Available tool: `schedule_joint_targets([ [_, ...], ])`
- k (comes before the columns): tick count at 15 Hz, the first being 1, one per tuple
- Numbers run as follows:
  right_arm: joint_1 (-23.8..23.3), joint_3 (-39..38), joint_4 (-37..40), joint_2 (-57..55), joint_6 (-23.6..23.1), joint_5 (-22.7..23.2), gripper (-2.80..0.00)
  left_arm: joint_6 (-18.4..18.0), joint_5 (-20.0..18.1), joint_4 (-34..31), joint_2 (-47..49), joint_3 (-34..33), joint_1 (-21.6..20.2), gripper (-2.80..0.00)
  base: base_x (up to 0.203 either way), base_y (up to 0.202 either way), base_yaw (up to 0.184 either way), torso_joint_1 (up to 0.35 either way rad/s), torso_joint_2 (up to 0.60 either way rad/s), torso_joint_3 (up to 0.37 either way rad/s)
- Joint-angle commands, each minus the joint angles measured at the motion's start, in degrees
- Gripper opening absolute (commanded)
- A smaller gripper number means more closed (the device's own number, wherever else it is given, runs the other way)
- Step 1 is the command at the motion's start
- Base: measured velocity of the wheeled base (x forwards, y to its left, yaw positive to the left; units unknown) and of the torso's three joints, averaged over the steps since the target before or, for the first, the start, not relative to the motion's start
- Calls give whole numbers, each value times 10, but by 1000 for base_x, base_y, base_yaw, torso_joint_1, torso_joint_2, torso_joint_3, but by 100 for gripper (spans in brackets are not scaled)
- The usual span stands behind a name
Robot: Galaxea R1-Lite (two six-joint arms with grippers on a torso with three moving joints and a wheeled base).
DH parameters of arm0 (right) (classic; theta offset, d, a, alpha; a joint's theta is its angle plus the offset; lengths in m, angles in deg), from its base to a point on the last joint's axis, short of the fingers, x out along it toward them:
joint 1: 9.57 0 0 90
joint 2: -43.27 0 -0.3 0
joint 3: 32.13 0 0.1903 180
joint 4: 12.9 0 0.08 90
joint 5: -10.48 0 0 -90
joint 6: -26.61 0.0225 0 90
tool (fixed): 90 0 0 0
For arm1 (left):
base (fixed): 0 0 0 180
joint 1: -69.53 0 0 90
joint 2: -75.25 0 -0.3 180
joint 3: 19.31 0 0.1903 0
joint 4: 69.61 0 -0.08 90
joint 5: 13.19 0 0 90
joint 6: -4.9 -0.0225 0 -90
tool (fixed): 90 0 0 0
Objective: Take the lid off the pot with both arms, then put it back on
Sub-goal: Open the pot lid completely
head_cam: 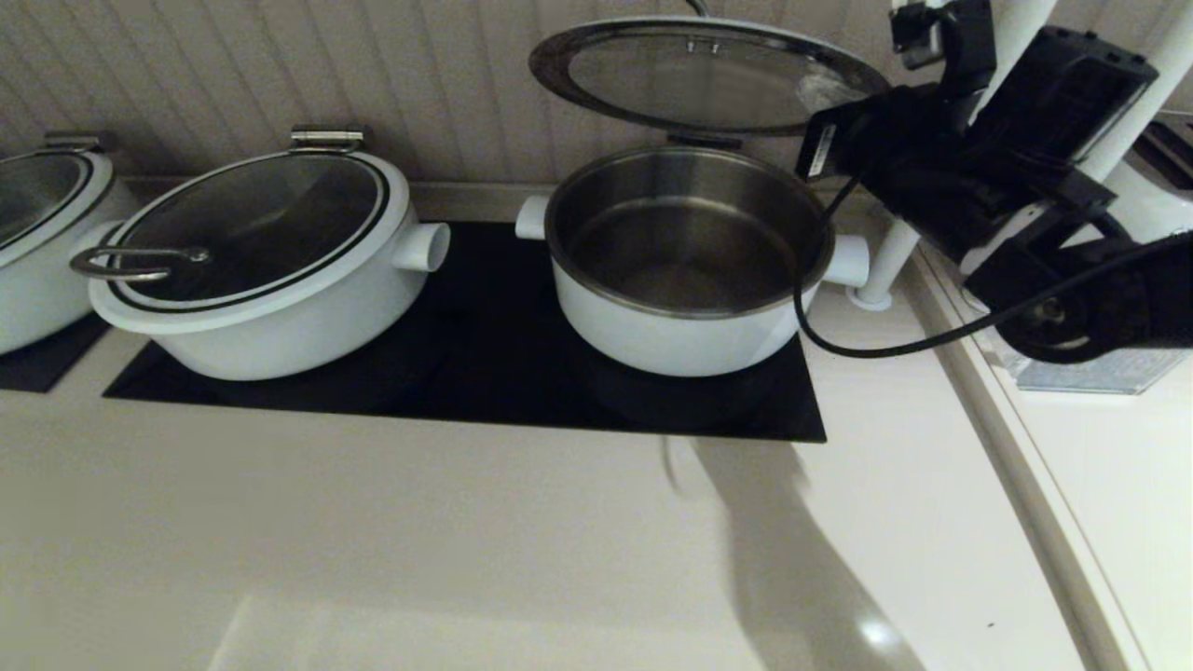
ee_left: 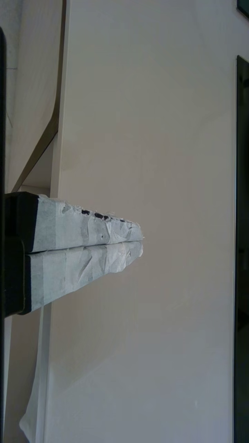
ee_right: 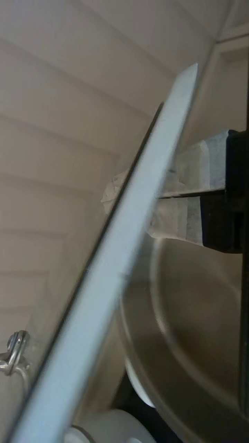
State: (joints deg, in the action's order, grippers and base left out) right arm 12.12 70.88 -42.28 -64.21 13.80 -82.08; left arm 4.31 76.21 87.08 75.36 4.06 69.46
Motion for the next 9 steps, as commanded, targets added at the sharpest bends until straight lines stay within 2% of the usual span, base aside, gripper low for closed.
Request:
schedule_joint_targets([
  [1,-7,23,-3,-12,-1,0,-280,0,0,0,0,0,0,-280,0,0,0,0,0,0],
  [9,-17,120,-3,-37,-23,11,-280,0,0,0,0,0,0,-280,0,0,0,0,0,0],
])
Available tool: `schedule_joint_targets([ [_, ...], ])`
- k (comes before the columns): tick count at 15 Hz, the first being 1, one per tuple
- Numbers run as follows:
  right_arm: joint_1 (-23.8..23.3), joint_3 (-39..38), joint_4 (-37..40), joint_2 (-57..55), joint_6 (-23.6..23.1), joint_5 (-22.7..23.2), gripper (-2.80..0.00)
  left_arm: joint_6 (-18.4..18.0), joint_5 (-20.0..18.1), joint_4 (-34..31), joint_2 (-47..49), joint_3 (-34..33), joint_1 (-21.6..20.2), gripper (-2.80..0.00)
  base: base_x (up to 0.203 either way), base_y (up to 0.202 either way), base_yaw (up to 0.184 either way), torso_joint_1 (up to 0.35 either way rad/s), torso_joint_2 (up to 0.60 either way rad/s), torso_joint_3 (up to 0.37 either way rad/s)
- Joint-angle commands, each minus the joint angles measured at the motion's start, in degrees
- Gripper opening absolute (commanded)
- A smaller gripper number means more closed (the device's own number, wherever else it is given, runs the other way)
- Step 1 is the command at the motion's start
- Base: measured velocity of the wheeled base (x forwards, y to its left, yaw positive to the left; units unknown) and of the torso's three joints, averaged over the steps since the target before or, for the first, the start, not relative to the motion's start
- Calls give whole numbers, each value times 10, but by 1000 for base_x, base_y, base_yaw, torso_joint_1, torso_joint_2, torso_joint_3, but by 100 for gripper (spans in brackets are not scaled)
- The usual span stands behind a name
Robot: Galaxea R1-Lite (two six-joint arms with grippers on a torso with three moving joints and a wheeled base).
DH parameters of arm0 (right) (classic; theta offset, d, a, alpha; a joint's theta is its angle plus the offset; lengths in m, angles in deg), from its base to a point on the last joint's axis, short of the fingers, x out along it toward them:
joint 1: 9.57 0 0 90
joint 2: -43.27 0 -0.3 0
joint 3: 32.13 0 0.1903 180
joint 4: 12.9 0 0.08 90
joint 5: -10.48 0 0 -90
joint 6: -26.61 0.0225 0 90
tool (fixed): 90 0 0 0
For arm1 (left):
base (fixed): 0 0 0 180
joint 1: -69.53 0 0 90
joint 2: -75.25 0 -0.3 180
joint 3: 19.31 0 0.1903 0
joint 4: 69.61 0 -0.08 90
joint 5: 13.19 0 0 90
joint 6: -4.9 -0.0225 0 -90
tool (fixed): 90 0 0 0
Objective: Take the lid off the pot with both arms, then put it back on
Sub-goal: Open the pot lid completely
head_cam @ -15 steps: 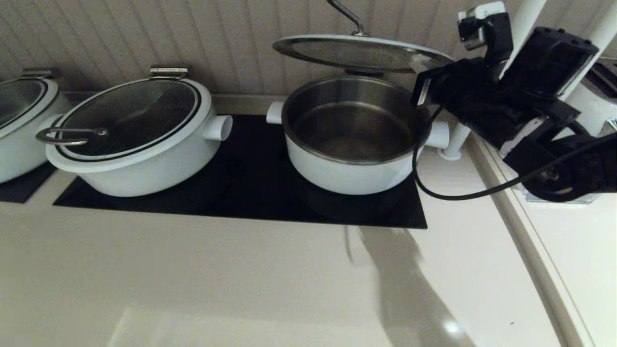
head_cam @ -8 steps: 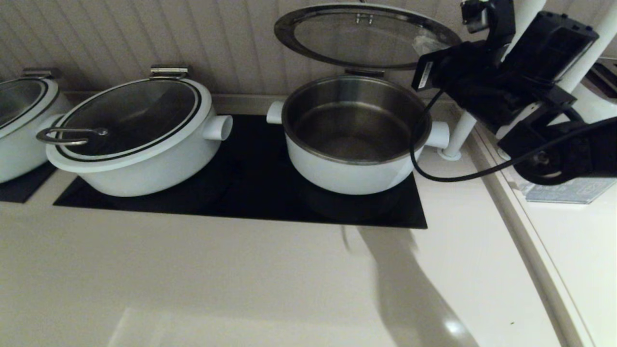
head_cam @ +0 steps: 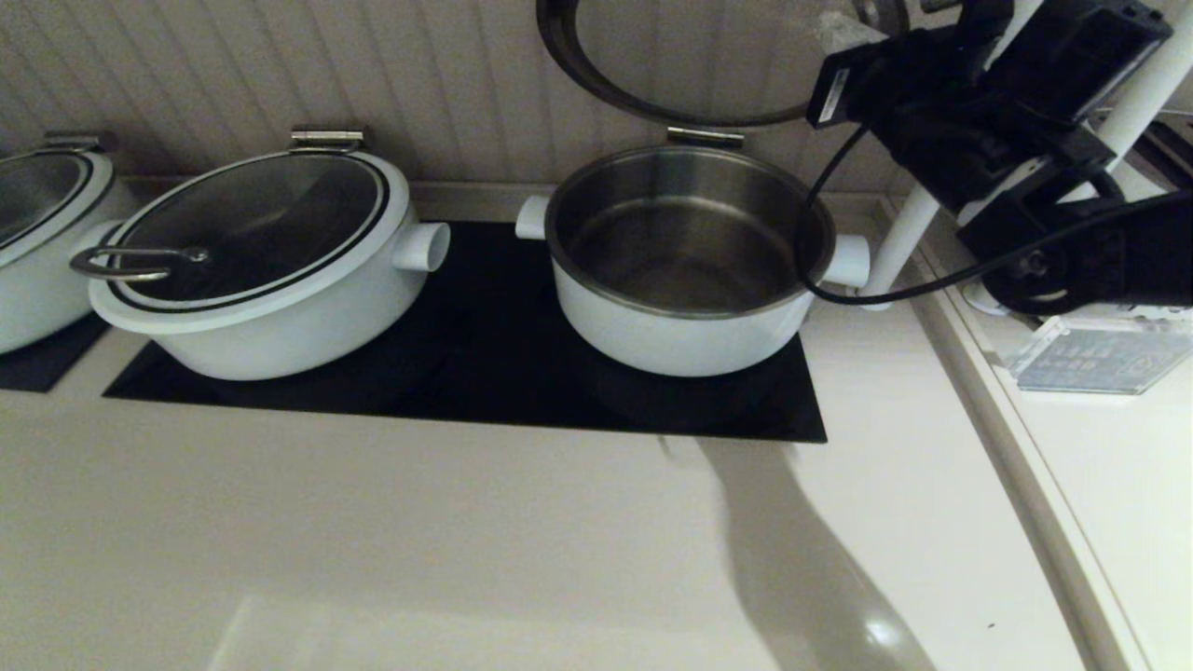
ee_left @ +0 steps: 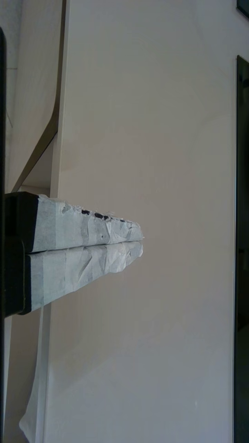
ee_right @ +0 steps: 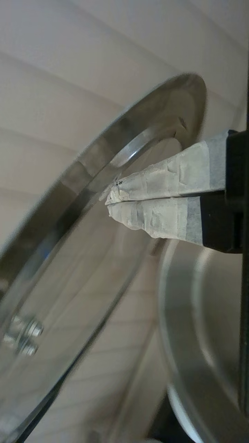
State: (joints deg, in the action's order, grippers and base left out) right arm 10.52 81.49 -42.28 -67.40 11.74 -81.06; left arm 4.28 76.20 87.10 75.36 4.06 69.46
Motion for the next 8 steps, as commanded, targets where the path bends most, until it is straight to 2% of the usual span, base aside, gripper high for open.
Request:
schedule_joint_targets([
  [1,-2,24,-2,-7,-4,2,-280,0,0,0,0,0,0,-280,0,0,0,0,0,0],
  [8,-6,66,-3,-22,-5,14,-280,0,0,0,0,0,0,-280,0,0,0,0,0,0],
])
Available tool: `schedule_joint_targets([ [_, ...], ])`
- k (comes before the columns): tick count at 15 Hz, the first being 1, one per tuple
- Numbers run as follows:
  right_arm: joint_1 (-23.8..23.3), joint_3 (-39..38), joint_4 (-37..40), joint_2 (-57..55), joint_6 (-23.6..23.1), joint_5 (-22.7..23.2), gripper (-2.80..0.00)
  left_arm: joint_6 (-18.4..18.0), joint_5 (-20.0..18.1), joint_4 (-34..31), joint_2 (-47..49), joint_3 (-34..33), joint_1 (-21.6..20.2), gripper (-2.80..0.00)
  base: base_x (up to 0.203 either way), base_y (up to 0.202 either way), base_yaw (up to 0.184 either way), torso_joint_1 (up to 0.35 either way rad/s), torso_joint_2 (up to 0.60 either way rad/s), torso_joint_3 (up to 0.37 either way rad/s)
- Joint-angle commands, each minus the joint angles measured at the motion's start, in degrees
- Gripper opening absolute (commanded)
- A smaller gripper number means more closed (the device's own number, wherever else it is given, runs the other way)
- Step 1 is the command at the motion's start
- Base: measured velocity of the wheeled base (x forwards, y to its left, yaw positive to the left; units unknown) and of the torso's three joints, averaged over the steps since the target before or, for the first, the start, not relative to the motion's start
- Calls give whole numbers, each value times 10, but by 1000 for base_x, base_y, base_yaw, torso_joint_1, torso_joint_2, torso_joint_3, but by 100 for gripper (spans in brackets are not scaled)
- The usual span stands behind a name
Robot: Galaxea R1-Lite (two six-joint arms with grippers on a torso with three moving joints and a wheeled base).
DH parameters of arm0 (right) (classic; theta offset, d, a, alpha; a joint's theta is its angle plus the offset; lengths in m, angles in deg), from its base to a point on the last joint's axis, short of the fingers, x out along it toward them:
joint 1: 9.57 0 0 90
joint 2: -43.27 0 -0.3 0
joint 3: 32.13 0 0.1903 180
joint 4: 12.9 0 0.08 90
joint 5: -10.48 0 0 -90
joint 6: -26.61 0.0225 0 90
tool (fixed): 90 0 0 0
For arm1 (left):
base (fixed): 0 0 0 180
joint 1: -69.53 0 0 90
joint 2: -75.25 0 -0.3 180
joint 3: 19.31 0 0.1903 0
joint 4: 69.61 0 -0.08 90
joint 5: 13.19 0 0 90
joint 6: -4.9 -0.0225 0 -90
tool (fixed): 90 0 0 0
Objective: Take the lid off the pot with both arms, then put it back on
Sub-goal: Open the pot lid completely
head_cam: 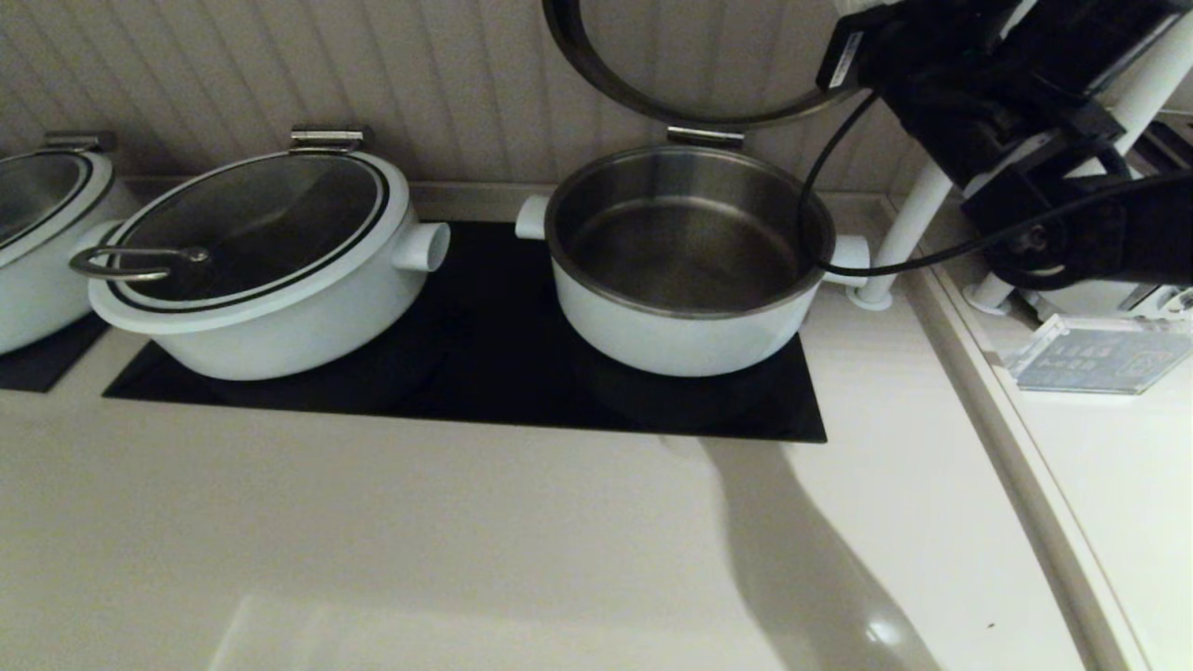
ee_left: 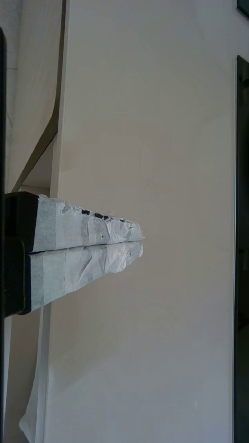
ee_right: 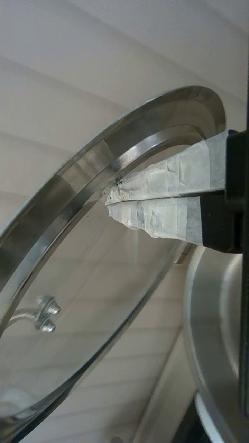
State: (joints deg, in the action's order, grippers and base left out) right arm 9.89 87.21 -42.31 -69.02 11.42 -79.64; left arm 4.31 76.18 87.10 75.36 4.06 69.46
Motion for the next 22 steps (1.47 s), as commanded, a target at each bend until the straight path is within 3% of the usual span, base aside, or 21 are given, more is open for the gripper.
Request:
schedule_joint_targets([
  [1,-3,16,-4,-9,-4,0,-280,0,0,0,0,0,0,-280,0,0,0,0,0,0],
  [17,-30,12,-2,11,-9,13,-280,0,0,0,0,0,0,-280,0,0,0,0,0,0],
  [22,-51,-52,-3,43,-8,25,-280,0,0,0,0,0,0,-280,0,0,0,0,0,0],
])
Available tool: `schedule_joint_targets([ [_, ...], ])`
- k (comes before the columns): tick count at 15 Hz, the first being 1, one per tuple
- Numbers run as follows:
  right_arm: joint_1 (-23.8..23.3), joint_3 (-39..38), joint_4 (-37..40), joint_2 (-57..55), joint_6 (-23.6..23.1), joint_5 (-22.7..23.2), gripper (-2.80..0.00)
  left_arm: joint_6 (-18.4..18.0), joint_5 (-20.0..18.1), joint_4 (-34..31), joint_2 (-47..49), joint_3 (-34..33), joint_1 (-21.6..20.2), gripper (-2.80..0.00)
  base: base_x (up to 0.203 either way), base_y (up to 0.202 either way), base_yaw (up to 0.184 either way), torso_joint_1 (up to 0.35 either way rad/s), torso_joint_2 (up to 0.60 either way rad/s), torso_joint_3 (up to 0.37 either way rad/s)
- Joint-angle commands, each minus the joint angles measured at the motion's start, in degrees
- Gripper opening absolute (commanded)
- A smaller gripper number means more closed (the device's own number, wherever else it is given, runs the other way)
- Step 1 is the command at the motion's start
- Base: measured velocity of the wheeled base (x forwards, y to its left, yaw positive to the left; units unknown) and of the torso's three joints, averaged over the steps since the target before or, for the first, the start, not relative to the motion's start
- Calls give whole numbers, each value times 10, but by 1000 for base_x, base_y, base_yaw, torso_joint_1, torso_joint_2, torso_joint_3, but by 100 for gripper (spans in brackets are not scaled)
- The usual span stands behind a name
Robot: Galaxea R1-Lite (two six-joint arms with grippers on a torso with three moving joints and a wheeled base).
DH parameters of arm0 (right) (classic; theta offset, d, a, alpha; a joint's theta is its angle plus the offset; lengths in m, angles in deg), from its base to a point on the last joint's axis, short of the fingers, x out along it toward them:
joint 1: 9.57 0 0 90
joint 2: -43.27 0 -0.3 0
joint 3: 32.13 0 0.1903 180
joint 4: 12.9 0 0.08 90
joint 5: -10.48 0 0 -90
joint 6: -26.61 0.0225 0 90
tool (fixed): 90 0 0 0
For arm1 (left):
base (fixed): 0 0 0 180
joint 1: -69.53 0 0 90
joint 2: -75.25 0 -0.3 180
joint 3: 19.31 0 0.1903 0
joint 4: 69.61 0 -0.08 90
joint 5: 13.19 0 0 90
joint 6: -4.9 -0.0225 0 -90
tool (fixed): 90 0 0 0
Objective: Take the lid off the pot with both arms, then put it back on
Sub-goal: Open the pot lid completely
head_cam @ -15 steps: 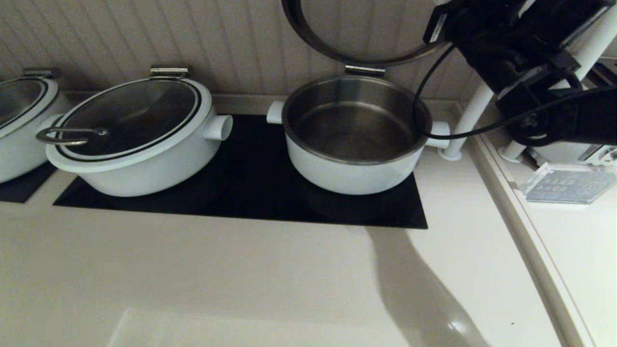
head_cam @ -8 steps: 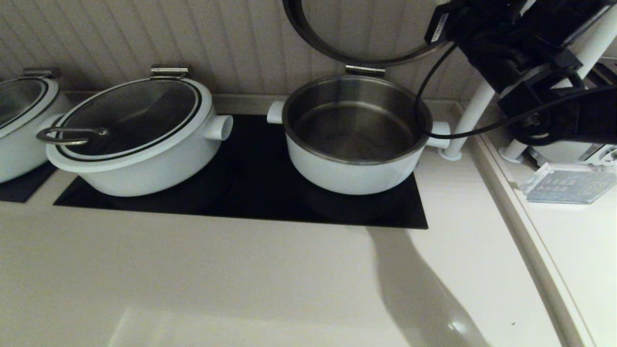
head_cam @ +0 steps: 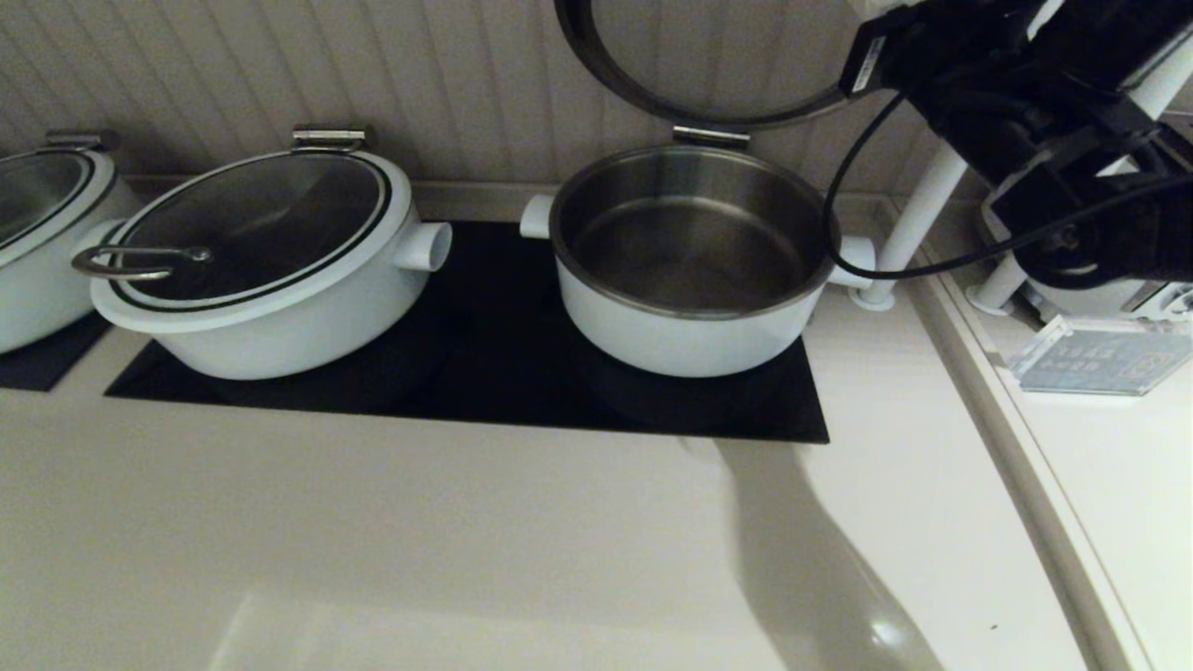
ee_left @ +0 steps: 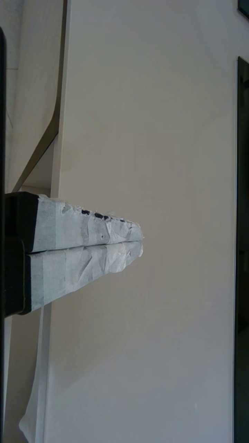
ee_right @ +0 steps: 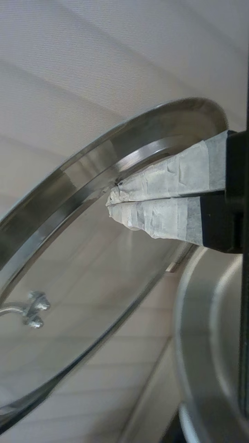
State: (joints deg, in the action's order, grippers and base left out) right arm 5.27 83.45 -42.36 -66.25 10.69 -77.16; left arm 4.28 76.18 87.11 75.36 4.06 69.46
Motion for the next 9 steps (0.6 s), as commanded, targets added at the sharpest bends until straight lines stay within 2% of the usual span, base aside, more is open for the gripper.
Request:
schedule_joint_targets([
  [1,-7,-22,-3,19,-1,2,-280,0,0,0,0,0,0,-280,0,0,0,0,0,0],
  [9,-6,-62,-9,38,-1,7,-280,0,0,0,0,0,0,-280,0,0,0,0,0,0],
])
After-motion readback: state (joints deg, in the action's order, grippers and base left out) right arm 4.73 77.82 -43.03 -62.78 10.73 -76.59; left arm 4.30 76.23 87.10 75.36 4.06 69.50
